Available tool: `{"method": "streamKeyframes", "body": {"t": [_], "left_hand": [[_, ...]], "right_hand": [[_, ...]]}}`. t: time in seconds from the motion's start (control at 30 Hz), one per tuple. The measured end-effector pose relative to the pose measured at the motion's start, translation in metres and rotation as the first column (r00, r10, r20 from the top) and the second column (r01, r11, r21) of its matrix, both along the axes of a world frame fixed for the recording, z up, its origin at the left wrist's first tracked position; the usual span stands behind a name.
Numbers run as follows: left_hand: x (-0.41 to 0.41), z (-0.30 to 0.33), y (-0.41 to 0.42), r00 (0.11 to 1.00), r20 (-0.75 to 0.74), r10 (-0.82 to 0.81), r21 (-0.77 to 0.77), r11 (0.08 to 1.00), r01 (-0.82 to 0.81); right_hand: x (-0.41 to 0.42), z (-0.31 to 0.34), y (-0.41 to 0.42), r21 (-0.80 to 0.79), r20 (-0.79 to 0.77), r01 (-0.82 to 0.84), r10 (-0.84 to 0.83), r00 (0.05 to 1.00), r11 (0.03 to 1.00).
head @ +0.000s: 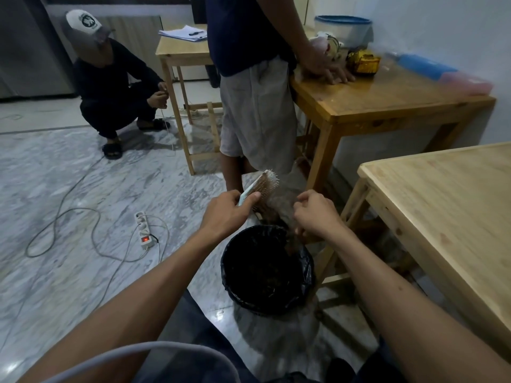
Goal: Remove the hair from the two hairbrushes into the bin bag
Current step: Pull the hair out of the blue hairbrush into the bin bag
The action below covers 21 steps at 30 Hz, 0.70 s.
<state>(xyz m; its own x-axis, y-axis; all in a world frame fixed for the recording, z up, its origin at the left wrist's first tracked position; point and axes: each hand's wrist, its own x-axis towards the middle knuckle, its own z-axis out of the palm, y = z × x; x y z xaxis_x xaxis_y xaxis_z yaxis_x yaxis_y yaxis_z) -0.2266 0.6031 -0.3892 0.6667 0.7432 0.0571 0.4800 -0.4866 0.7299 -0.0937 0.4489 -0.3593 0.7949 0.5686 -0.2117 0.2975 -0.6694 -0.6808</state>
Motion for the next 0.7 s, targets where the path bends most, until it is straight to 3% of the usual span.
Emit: {"method": "streamKeyframes", "body": {"t": [0.07,0.33,0.43,0.53,0.63,0.7], "left_hand": [[0.0,0.001,0.0,1.0,0.004,0.008,-0.009,1.0,-0.008],[-0.001,0.005,-0.002,1.0,0.001,0.018,-0.015,1.0,-0.018],[0.003,0.005,-0.007,1.0,0.027,0.013,-0.006,1.0,-0.013],[0.006,0.006,-0.013,0.999,0.032,-0.006,-0.012,1.0,0.006],[0.006,0.005,-0.011,0.999,0.02,-0.026,-0.059,0.998,0.027],[0.002,-0.002,-0.002,0.999,0.044,-0.003,-0.185,0.983,0.011]], "right_hand": [[0.003,0.0,0.0,-0.012,-0.076,-0.008,0.007,0.997,1.0],[0.007,-0.001,-0.002,-0.037,-0.045,-0.016,0.014,0.999,0.999],[-0.001,0.005,-0.001,0.129,-0.261,-0.119,0.15,0.954,0.984],[-0.01,0.008,-0.001,0.327,-0.49,-0.126,0.282,0.825,0.936],[-0.01,-0.001,0.001,0.357,-0.437,-0.112,0.272,0.857,0.927],[-0.007,-0.002,0.001,0.343,-0.395,-0.05,0.192,0.898,0.938]]}}
